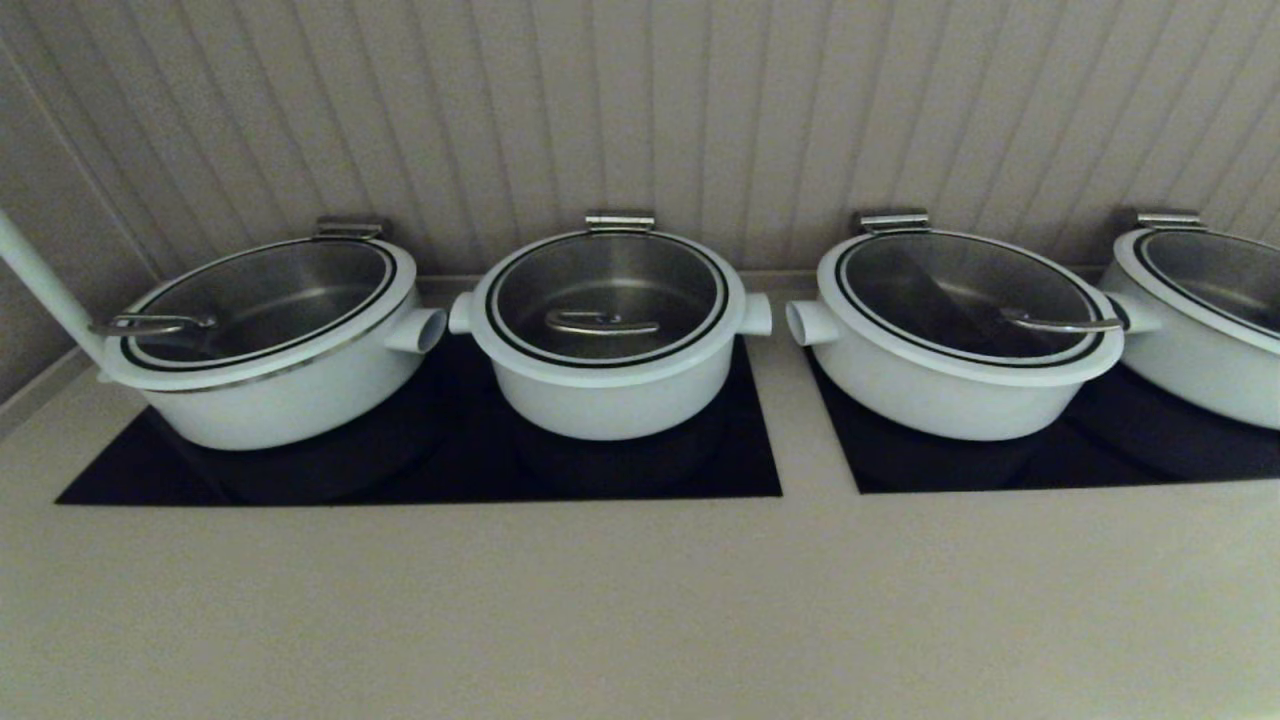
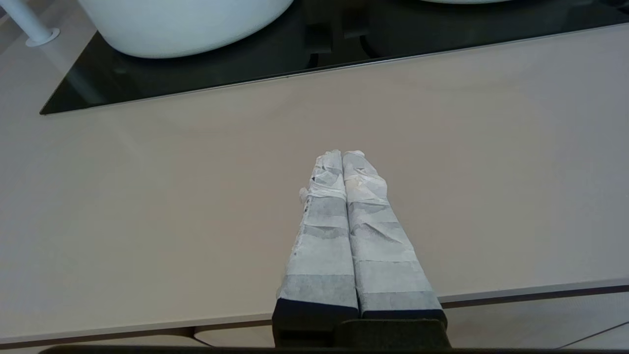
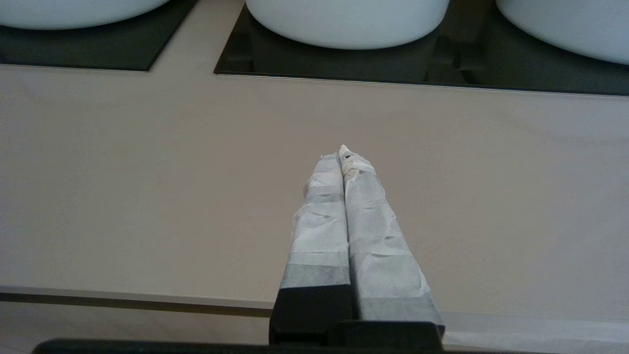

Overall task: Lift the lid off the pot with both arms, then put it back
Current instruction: Open the food pot lid a small opening with the left arm

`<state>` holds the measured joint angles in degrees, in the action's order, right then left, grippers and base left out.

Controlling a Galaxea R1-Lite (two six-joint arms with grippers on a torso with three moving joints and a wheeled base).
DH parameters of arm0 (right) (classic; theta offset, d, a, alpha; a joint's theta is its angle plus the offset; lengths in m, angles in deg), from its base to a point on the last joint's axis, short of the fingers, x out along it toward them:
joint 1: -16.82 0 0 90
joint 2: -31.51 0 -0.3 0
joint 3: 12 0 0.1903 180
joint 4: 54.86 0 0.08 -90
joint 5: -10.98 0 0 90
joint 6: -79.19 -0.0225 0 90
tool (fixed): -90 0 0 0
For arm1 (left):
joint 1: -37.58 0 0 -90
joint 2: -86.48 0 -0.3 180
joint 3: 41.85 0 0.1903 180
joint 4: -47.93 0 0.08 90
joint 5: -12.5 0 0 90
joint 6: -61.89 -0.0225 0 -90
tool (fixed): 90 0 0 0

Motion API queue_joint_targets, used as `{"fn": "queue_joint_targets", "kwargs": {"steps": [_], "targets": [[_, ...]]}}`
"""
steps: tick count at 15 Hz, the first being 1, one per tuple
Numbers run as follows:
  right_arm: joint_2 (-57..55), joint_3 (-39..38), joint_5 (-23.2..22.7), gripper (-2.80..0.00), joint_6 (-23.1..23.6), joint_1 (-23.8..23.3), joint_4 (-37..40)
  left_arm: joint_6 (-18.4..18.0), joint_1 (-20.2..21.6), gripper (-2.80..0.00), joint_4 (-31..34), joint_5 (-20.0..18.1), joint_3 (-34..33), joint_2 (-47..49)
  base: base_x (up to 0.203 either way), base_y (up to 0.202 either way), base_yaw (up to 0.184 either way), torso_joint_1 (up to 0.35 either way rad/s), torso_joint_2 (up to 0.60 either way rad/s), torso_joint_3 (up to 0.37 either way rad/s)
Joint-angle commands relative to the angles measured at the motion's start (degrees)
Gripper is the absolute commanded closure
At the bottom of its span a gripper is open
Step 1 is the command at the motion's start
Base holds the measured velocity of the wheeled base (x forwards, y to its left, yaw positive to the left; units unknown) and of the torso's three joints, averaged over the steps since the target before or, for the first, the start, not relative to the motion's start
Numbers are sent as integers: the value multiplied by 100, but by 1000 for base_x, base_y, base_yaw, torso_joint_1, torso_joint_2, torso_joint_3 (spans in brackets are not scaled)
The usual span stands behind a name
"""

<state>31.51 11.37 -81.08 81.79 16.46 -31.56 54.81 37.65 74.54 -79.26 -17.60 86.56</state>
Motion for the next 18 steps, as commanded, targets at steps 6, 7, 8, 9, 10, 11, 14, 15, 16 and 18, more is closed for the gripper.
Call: {"fn": "queue_joint_targets", "kwargs": {"steps": [6, 7, 8, 9, 10, 11, 14, 15, 16, 18], "targets": [[0, 0, 0, 0, 3, 0, -1, 23, 1, 0, 1, -9, 0, -7, 0, 0, 0, 0, 0, 0], [0, 0, 4, 0, 3, 0, -1, 23, 1, 0, 1, -18, 0, -7, 0, 0, 0, 0, 0, 0], [0, 0, 3, 0, 3, 0, -1, 31, 1, 0, 1, -18, 0, -7, 0, 0, 0, 0, 0, 0], [0, 0, 4, 0, 3, 0, -1, 40, 1, 0, 1, -9, 0, -7, 0, 0, 0, 0, 0, 0], [0, 0, -5, 0, 3, 0, -1, 40, 1, 0, 1, 0, 0, -7, 0, 0, 0, 0, 0, 0], [0, 0, -4, 0, 3, 0, -1, 40, 1, 0, 1, 0, 0, -7, 0, 0, 0, 0, 0, 0], [0, 0, 4, 0, 3, 0, -1, 41, 1, 0, 8, -26, 7, -7, 0, 0, 0, 0, 0, 0], [0, 0, 4, 0, 3, 0, -1, 31, 1, 0, 10, -44, 9, -7, 0, 0, 0, 0, 0, 0], [0, 0, -2, 0, 3, 0, -1, 25, 1, 0, 7, -44, 9, -7, 0, 0, 0, 0, 0, 0], [0, 0, 4, 0, 3, 0, -1, -83, 1, 0, -1, -45, 73, -7, 0, 0, 0, 0, 0, 0]]}}
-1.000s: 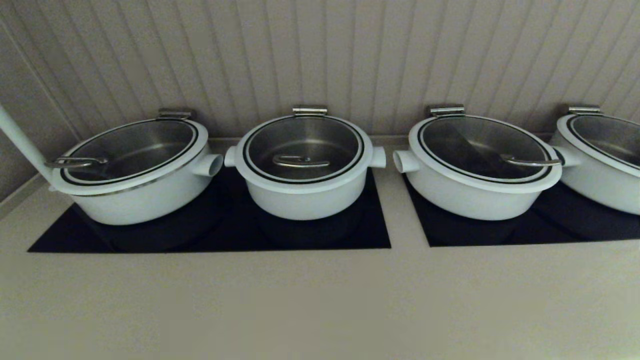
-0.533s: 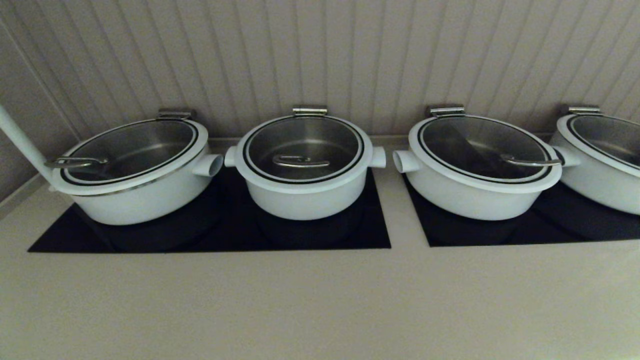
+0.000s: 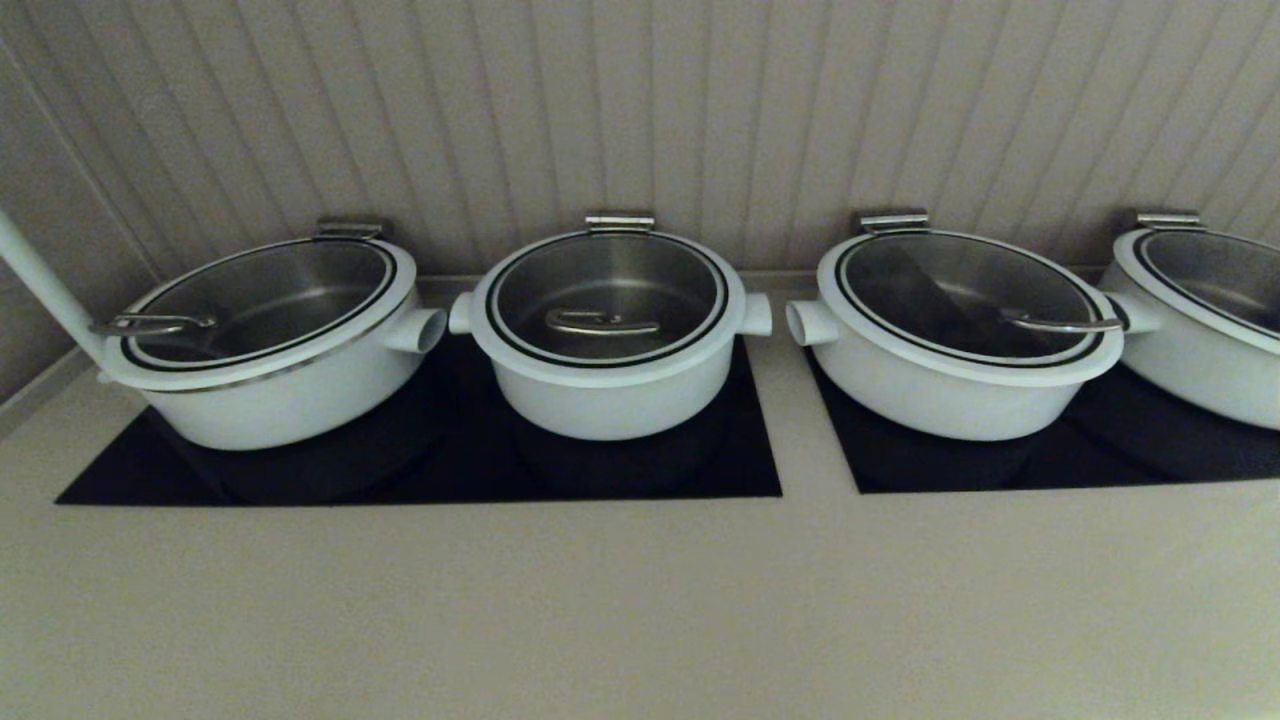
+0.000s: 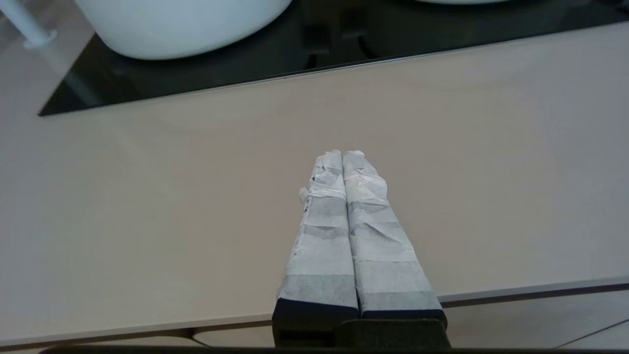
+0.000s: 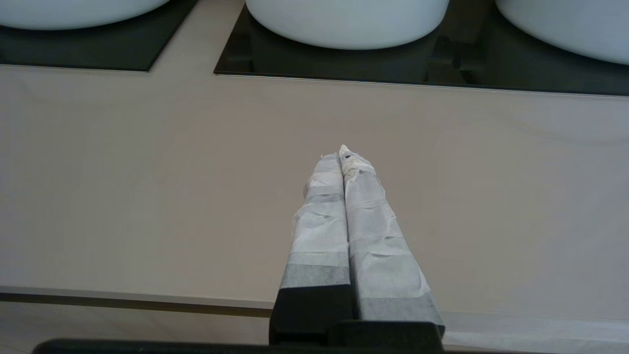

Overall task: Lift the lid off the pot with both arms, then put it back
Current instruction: Open the food pot lid a small opening with the left arm

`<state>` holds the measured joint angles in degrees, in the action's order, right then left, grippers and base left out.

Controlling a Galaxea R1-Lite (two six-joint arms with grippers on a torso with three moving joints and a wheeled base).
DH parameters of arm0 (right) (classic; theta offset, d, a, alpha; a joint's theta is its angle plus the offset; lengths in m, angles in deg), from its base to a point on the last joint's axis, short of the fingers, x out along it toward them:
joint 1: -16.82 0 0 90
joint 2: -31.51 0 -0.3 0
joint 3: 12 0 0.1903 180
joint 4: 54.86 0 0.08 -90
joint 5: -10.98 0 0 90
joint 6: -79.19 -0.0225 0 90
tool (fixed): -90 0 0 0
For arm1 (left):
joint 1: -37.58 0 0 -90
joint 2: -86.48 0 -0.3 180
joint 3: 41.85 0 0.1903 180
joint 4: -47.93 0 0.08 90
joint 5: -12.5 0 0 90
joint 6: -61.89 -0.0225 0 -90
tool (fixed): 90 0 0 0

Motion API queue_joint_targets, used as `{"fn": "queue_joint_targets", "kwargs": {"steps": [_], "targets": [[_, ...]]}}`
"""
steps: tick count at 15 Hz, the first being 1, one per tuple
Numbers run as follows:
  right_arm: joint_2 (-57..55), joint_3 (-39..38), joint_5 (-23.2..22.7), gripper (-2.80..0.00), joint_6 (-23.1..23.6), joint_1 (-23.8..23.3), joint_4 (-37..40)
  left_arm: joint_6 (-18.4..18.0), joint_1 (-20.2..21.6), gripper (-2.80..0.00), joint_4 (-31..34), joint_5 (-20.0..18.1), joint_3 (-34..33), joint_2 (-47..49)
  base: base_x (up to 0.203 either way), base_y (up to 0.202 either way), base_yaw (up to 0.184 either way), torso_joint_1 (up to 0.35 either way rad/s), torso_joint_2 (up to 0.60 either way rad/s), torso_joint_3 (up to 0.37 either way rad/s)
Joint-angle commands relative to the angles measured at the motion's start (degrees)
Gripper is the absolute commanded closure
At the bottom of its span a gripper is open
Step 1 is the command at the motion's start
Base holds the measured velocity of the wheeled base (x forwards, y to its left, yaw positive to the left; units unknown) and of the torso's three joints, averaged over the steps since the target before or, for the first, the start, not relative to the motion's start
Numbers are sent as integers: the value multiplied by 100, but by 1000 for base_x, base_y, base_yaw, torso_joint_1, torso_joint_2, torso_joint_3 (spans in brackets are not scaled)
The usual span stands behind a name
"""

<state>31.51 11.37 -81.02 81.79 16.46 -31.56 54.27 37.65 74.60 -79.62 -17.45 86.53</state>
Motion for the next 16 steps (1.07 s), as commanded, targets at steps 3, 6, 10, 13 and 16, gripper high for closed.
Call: {"fn": "queue_joint_targets", "kwargs": {"steps": [3, 6, 10, 13, 16], "targets": [[0, 0, -10, 0, 3, 0, -1, -38, 1, 0, -8, -43, 426, -5, 0, 0, 0, 0, 0, 0], [0, 0, -9, 0, 3, 0, -1, -32, 1, 0, 22, -721, 1037, 321, 0, 0, 0, 0, 0, 0], [0, 0, -10, 0, 3, 0, -1, -62, -6, 0, -21, -1800, 1790, 1574, 0, 0, 0, 0, 0, 0], [0, 0, -2, 0, 3, 0, -1, -68, -55, 0, -264, -2744, 2229, 2710, 0, 0, 0, 0, 0, 0], [0, 0, -2, 0, 3, 0, -1, -128, -146, 0, -939, -3142, 2465, 4028, 0, 0, 0, 0, 0, 0]]}}
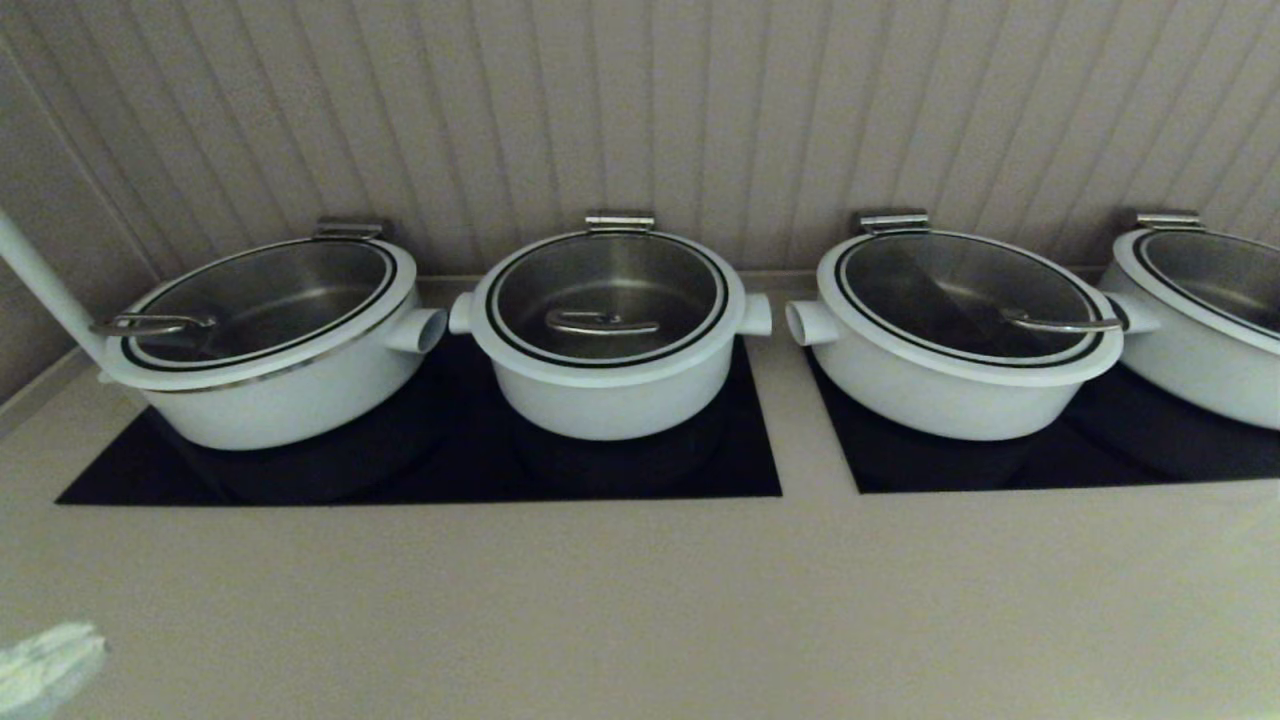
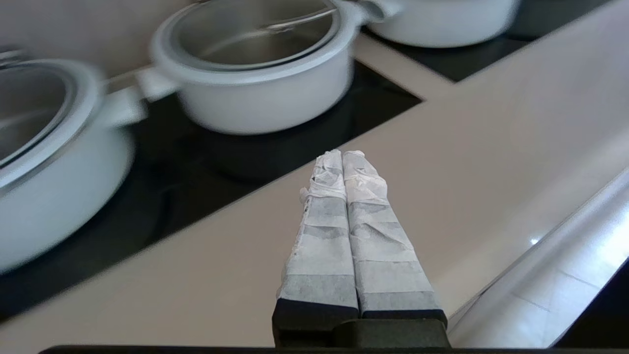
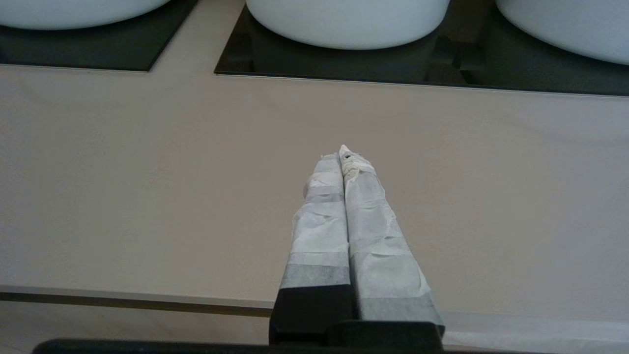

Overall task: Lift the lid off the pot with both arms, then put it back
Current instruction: Open the food pot lid a small opening with the left arm

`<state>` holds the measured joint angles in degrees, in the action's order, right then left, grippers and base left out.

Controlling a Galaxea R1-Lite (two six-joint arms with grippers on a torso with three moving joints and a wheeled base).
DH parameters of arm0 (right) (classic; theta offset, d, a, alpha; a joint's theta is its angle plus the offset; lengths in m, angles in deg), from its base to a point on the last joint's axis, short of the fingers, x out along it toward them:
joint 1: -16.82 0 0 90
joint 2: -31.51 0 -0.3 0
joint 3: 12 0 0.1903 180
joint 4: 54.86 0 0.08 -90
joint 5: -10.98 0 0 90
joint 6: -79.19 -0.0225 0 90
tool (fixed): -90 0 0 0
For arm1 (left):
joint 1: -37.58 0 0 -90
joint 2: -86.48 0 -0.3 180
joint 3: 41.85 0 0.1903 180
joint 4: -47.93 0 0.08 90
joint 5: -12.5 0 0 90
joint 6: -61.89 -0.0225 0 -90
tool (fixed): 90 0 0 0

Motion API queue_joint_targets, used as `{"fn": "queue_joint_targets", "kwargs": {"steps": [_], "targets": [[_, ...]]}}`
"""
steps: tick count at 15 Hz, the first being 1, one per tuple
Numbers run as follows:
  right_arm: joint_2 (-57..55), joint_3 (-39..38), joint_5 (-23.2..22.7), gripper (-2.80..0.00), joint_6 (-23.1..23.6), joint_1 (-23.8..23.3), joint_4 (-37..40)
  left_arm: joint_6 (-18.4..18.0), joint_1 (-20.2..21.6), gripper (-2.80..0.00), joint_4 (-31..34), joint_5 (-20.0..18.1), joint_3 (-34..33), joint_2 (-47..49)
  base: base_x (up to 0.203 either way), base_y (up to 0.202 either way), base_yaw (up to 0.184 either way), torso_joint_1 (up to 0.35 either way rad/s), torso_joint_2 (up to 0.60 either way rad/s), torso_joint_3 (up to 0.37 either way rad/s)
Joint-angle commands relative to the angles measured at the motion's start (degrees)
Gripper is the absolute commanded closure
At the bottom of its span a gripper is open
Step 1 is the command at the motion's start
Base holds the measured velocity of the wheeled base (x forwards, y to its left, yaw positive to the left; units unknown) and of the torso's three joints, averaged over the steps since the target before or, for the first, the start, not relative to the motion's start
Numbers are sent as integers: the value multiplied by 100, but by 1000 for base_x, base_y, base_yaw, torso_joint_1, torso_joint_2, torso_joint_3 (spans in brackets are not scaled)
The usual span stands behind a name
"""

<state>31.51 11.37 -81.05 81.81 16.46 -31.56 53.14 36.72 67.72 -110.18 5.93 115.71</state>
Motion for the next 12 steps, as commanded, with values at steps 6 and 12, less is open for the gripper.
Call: {"fn": "queue_joint_targets", "kwargs": {"steps": [6, 12], "targets": [[0, 0, -4, 0, 2, 0, -1, -123, -999, 0, -1345, -217, 814, 3340, 0, 0, 0, 0, 0, 0], [0, 0, -7, 0, 2, 0, -1, -340, -1154, 0, -1800, -173, 1240, 4461, 0, 0, 0, 0, 0, 0]]}}
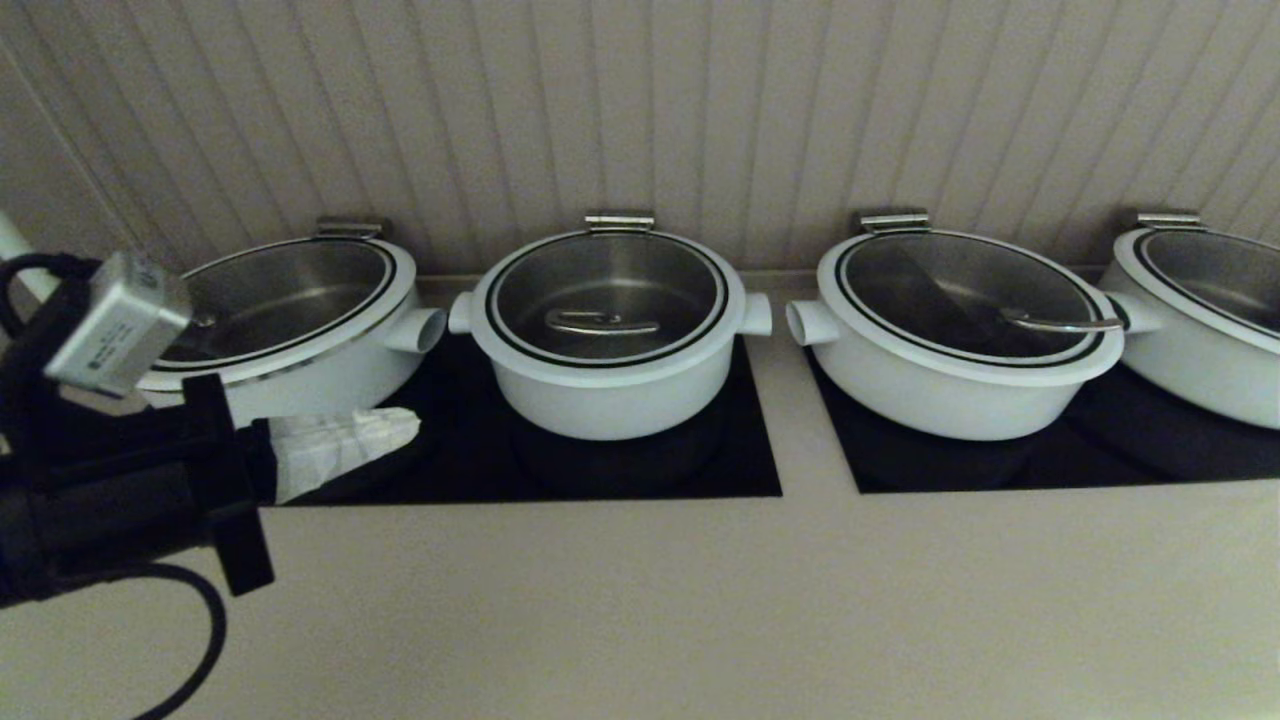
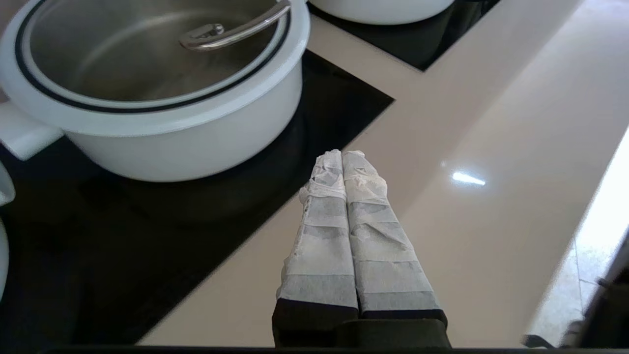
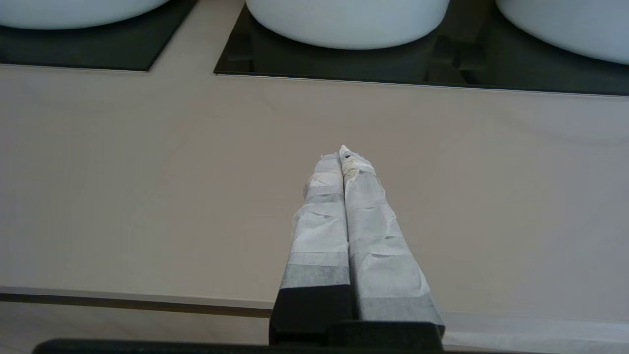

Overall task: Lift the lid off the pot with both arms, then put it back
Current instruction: Open the food pot lid a small opening with the left arm

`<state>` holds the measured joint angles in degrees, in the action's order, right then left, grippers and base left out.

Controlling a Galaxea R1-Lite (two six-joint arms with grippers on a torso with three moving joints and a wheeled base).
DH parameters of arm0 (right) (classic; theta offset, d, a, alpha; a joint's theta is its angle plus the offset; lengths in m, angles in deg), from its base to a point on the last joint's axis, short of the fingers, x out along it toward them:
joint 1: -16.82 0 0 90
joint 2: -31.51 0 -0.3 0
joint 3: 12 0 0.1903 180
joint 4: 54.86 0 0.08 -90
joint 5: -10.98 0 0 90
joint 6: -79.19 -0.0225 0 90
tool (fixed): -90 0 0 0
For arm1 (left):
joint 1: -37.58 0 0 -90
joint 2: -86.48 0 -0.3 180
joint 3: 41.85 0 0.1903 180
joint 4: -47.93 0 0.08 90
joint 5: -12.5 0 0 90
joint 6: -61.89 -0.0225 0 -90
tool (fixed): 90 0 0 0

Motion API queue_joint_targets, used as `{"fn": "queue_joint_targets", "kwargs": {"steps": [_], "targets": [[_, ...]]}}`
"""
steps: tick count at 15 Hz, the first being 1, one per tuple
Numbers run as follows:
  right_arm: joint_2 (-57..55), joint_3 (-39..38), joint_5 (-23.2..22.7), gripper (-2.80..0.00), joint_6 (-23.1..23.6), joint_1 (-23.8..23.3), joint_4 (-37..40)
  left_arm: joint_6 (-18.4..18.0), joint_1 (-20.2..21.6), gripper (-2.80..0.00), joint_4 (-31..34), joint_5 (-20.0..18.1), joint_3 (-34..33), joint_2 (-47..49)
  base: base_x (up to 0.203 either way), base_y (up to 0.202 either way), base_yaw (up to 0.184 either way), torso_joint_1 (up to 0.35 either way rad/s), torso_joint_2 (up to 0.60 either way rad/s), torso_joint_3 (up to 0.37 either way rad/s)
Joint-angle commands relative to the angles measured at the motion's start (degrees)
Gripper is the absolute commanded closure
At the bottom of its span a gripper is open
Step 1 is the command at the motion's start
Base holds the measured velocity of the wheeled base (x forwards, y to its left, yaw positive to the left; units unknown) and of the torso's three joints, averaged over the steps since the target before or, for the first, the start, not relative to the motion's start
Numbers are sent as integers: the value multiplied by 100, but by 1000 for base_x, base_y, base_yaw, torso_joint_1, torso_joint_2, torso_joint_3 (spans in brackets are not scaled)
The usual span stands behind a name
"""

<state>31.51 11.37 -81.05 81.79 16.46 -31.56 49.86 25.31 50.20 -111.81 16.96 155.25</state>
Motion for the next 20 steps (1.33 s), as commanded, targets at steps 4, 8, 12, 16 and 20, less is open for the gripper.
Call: {"fn": "queue_joint_targets", "kwargs": {"steps": [4, 8, 12, 16, 20], "targets": [[0, 0, -6, 0, 3, 0, -1, -60, -114, 0, -70, 3, 514, 1136, 0, 0, 0, 0, 0, 0], [0, 0, 1, 0, 3, 0, -1, -89, -397, 0, -79, 163, 981, 1713, 0, 0, 0, 0, 0, 0], [0, 0, -7, 0, 3, 0, -1, -106, -555, 0, -79, 318, 1414, 2174, 0, 0, 0, 0, 0, 0], [0, 0, 1, 0, 3, 0, -1, -132, -737, 0, -79, 503, 1601, 2518, 0, 0, 0, 0, 0, 0], [0, 0, 1, 0, 3, 0, -1, -173, -829, 0, -79, 594, 1763, 2766, 0, 0, 0, 0, 0, 0]]}}
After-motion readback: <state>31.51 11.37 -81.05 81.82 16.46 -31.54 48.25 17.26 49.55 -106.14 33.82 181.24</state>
